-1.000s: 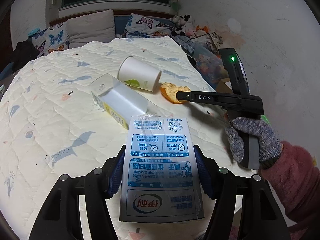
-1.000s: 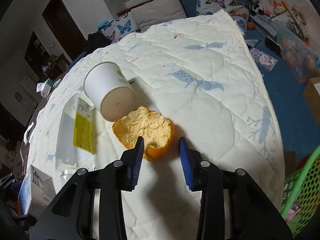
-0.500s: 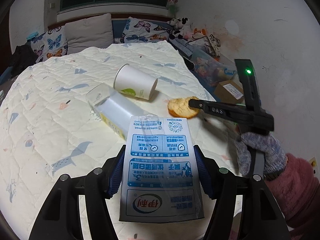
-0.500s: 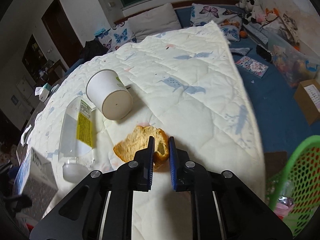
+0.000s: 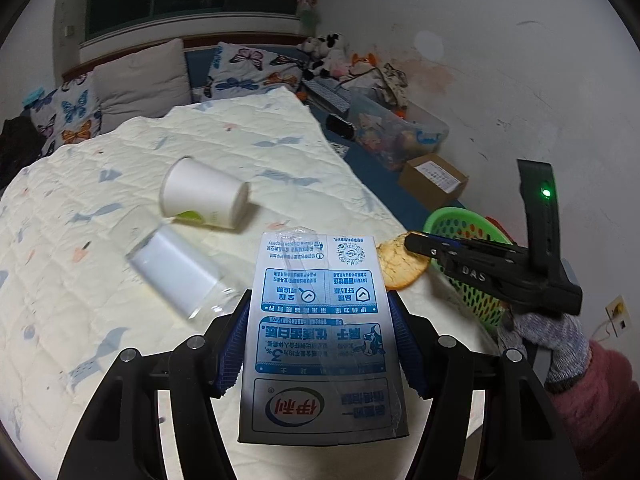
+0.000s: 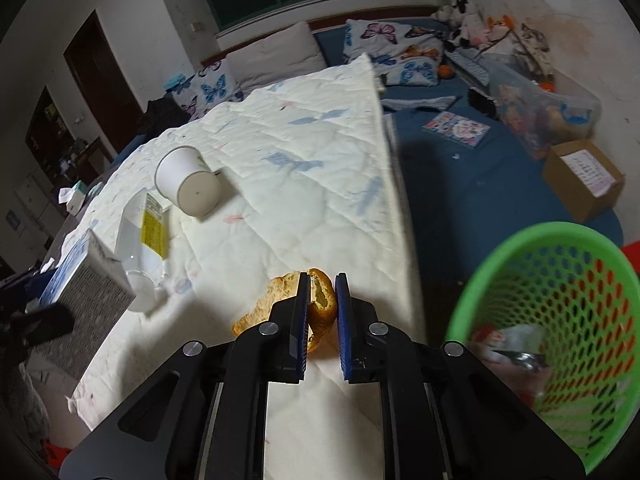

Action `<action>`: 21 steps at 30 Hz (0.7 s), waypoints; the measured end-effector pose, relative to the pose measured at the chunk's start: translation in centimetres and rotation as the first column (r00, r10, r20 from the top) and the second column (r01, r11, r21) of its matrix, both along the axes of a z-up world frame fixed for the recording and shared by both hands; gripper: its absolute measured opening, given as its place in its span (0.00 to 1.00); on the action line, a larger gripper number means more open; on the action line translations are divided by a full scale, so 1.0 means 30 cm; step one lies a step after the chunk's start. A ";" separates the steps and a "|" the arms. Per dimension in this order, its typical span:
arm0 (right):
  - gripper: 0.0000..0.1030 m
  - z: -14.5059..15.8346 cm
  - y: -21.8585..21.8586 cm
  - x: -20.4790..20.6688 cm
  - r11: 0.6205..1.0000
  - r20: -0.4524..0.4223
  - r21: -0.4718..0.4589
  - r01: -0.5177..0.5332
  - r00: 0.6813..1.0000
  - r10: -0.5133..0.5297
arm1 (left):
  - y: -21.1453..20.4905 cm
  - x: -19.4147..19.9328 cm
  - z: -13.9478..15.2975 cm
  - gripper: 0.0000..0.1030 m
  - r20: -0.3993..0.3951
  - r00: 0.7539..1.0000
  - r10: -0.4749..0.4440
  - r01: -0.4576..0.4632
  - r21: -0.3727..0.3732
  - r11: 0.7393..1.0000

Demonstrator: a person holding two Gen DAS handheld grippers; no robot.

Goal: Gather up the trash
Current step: 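Carry the bread piece over the wastebasket and open the right gripper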

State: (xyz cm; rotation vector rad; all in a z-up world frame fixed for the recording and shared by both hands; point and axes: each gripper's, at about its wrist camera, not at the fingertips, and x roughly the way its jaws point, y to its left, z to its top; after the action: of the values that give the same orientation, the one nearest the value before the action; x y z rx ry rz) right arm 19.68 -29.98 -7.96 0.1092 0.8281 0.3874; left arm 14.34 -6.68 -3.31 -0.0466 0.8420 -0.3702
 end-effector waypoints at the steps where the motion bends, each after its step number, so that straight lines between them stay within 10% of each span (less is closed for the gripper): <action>1: 0.12 0.003 -0.021 -0.012 1.000 0.001 0.002 0.011 1.000 -0.011 | -0.015 0.002 0.001 0.60 0.002 1.000 -0.009 0.009 0.002 1.000; 21: 0.13 0.027 -0.476 -0.166 0.944 0.023 -0.031 0.329 0.944 -0.328 | -0.409 0.094 0.040 0.60 0.028 0.971 -0.235 0.235 0.014 0.972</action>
State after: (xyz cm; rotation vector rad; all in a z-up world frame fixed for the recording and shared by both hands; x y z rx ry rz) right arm 14.69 -44.27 -7.14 0.2089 0.7823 0.0589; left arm 17.16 -18.95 -2.10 0.0692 0.8222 -0.5882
